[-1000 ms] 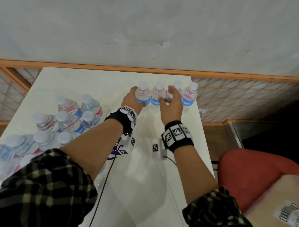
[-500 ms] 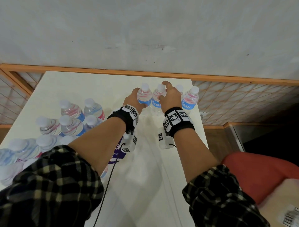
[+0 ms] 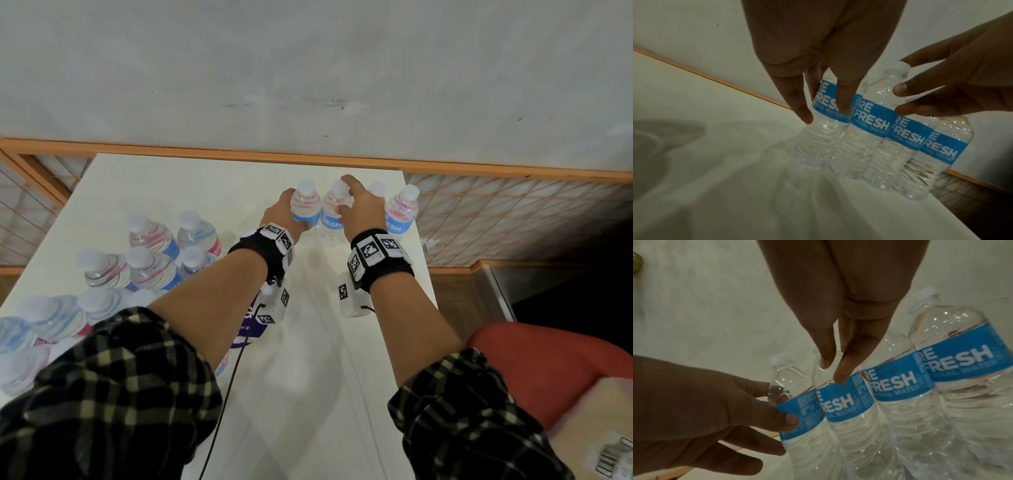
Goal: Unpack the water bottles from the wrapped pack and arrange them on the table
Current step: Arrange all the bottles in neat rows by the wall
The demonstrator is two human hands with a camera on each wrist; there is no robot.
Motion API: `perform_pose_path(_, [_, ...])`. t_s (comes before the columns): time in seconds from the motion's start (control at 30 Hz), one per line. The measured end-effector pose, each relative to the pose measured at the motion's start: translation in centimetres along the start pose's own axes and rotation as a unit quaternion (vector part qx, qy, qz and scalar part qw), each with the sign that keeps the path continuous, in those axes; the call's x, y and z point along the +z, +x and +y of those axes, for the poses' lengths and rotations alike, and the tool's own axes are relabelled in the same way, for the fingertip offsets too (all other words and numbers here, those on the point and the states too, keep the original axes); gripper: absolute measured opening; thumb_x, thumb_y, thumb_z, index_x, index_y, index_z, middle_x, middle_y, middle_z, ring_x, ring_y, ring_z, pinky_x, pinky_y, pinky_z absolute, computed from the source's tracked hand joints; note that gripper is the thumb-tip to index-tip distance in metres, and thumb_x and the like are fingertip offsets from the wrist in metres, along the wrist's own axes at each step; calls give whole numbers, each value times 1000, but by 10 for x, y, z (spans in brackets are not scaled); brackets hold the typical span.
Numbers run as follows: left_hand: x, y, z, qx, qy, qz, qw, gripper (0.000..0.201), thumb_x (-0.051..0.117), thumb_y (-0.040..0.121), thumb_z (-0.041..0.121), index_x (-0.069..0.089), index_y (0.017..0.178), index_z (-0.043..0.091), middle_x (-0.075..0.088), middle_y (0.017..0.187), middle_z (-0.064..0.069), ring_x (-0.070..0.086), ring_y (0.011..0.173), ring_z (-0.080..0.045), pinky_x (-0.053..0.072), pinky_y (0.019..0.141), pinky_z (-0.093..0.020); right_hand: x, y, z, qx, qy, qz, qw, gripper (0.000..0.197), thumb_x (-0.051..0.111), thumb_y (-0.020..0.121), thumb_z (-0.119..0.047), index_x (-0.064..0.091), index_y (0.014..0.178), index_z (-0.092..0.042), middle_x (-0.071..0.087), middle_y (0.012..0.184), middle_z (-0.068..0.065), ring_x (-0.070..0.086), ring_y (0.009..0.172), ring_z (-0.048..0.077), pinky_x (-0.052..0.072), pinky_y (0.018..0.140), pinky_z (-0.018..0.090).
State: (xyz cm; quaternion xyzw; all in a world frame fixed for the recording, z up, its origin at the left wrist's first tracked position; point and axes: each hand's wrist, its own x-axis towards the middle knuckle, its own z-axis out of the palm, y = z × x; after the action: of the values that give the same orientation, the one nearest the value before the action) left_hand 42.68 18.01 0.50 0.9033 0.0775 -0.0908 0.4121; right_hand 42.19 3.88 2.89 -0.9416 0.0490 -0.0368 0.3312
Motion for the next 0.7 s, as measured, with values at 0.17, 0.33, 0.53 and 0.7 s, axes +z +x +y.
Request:
perform_pose_path(0.17, [2,-9,0,-25,3,-12,1000,81,67,83,9,18,148,13,44,140,-13,49,125,-33,43,96,-37,-6,-19,6,15,56,-9,998,65,49,92,-1,24,148,-23,49,140,8,53,119,25,43,96,30])
perform_pose_path(0.33, [0,-32,-6,-73,-15,20,997,68,54,84,3,26,145,12,39,140,-14,50,121,-30,42,91,-33,19,-74,26,17,106,-26,994,33,49,92,-2,55,122,-13,63,115,11,65,96,26,52,91,40])
perform_pose_path(0.53, [-38,-59,14,-5,53,22,998,41,48,86,4,52,127,11,56,127,-10,55,114,-25,40,83,-24,49,-149,-8,-93,77,-300,946,27,61,84,-12,63,111,-8,68,109,12,63,91,22,49,84,29])
perform_pose_path(0.7, [-89,-78,13,-17,128,13,992,37,50,88,4,59,122,13,54,132,-7,53,120,-27,43,100,-33,69,-184,-43,-125,125,-382,907,49,77,77,-24,54,119,-15,59,120,6,57,107,19,47,93,30])
